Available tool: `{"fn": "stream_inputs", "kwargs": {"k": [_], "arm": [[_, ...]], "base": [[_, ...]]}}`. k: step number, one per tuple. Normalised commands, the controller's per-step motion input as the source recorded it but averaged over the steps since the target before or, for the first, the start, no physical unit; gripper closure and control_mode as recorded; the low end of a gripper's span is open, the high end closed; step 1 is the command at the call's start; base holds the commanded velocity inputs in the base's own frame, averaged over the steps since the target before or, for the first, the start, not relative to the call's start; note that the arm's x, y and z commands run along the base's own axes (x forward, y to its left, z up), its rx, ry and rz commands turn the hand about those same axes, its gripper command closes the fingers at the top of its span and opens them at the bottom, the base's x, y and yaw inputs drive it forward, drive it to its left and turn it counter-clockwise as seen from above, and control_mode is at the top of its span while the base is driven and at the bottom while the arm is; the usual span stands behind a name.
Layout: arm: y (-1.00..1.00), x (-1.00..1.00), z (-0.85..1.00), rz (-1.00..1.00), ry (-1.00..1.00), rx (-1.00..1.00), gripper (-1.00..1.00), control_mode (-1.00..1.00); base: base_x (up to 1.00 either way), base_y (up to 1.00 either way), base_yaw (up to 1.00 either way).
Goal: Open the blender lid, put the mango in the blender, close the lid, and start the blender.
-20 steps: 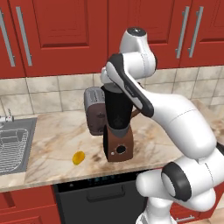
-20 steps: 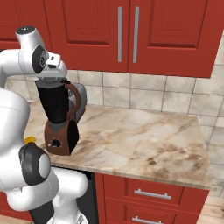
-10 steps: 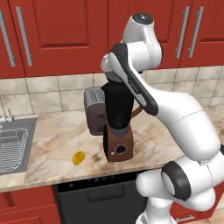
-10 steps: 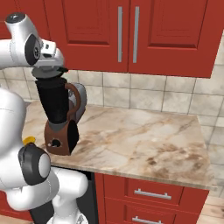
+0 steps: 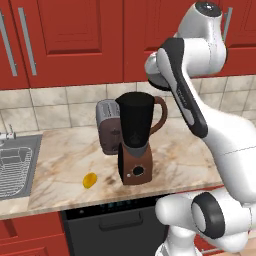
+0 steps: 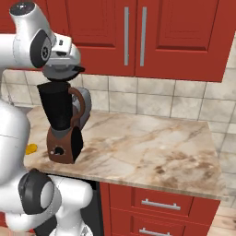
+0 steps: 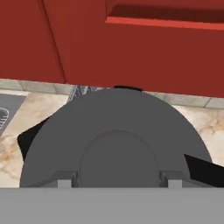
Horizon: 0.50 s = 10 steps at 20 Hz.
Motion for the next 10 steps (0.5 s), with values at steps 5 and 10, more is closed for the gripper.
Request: {"fn": "stream_inputs", "kwargs": {"k": [5,10], "arm": [[-1.00,-0.43,-0.54,-0.07,0.01,0.07,1.00,-1.00],[-1.00,-0.08,-0.85,-0.08,0.09,0.01,1.00,-1.00]], "base": [[0.00,0.00,0.00],[0.00,0.00,0.00]]}}
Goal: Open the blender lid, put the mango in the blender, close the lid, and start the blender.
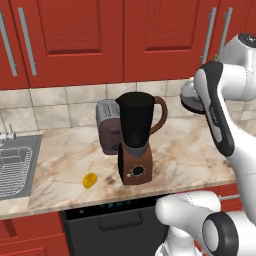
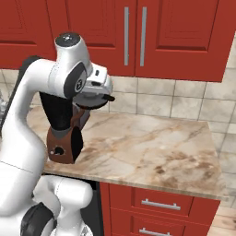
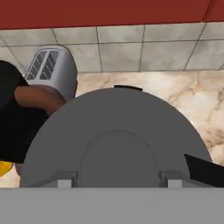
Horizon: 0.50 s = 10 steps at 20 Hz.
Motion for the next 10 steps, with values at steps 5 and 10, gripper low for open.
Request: {"fn": "stream_inputs", "kwargs": {"k": [5,10], "arm": [[-1.00,0.00,-0.99,-0.06,0.19,0.00,1.00,-1.00],[-0.96,0.25,-1.00,-0.03,0.25,0.00,1.00,-1.00]], "base": [[0.00,0.00,0.00],[0.00,0.00,0.00]]}}
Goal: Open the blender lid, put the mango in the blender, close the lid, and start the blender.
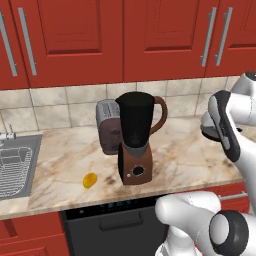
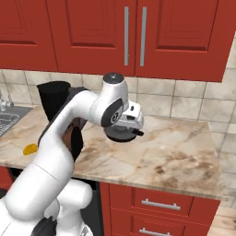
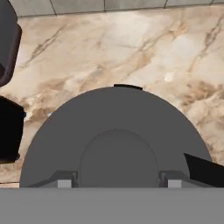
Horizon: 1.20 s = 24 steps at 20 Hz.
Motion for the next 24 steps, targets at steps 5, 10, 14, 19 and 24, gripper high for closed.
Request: {"fn": "stream_inputs", "kwargs": {"k": [5,10,14,19,24], "arm": [[-0.59,0.52,-0.99,0.00,0.28,0.00,1.00,-1.00],[-0.06,0.68,-0.77,0.00,0.19,0.00,1.00,-1.00],[0.00,0.55,-0.76,0.00,0.02,0.00,1.00,-1.00],[0.00,0.17,-0.46,0.00,-0.03,0.03,1.00,-1.00],[0.00,0.17,-0.43,0.00,0.00,0.01,1.00,-1.00]], "base": [[0.00,0.00,0.00],[0.00,0.00,0.00],[0.00,0.00,0.00],[0.00,0.00,0.00],[0.00,0.00,0.00]]}}
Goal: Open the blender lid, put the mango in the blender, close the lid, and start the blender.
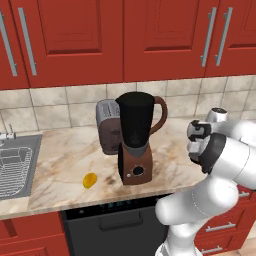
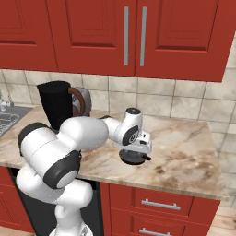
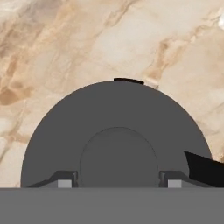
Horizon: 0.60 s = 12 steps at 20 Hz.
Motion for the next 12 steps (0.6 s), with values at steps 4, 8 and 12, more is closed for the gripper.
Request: {"fn": "stream_inputs", "kwargs": {"k": [4,8,12], "arm": [[0.06,0.02,-0.44,0.00,-0.01,0.00,-1.00,-1.00],[0.02,0.00,-0.34,0.00,-0.03,0.01,-1.00,-1.00],[0.00,0.00,-0.01,0.00,-0.04,0.02,-1.00,-1.00]], "base": [[0.00,0.00,0.00],[0.00,0.00,0.00],[0.00,0.00,0.00]]}}
